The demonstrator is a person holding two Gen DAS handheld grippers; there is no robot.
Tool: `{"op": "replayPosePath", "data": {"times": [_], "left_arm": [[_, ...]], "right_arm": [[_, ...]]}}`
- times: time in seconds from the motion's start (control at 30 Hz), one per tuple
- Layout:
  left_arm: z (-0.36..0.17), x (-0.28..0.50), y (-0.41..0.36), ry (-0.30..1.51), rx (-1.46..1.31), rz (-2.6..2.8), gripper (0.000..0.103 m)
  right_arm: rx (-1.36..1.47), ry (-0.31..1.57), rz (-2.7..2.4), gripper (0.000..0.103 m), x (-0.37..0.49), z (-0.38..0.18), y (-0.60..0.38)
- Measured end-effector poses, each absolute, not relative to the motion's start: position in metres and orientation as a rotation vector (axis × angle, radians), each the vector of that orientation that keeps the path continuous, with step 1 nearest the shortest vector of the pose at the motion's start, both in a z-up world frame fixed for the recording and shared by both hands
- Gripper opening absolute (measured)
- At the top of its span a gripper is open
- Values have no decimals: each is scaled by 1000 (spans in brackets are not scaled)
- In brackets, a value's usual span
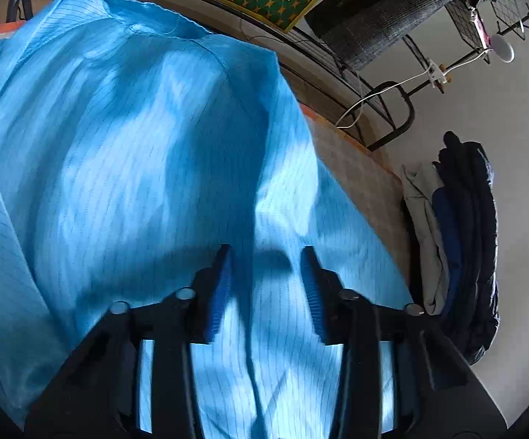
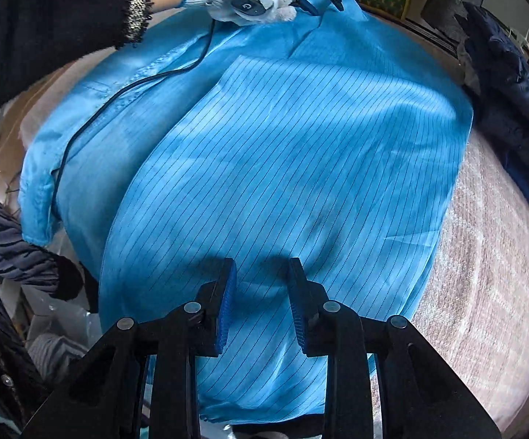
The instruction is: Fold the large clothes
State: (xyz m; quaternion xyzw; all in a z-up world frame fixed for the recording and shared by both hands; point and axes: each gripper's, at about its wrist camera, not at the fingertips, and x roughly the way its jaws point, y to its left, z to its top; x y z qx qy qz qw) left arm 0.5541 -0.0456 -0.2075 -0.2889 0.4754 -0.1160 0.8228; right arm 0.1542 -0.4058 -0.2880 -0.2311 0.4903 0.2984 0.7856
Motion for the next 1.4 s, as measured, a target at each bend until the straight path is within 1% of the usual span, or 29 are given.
{"op": "replayPosePath", "data": {"times": [0.03,0.2,0.3,0.4,0.43,0.47,0.53,0.67,0.9,1.0,1.17,1.37,1.4], "left_arm": [[-207,554,-48,1012,-599,-255,0],[-186,560,-50,905,-461,-124,0],[-190,571,-59,939,-410,-124,0],[-189,566,-64,951,-396,-105,4],[-184,563,-63,935,-398,-95,9],[-179,558,-62,926,-406,-90,16],[-164,546,-63,913,-403,-90,20],[-125,507,-68,846,-341,-112,20],[-65,413,-80,784,-311,-205,20],[-54,369,-92,771,-283,-264,20],[-72,284,-118,839,-265,-390,20],[-130,190,-163,917,-201,-493,21],[-139,178,-173,920,-172,-506,24]], "right_arm": [[-497,1058,649,28,155,-289,-405],[-525,1038,649,28,151,-290,-398],[-511,1043,656,28,152,-292,-397],[-518,1041,662,28,149,-292,-403],[-520,1038,660,28,150,-291,-404],[-525,1033,659,28,149,-291,-405],[-522,1030,659,28,146,-291,-407],[-415,1068,658,28,151,-279,-427],[-256,896,565,28,132,-214,-485],[-200,837,523,33,122,-197,-511],[-105,798,472,33,110,-182,-548],[-10,754,446,33,95,-175,-580],[16,757,453,33,93,-176,-584]]}}
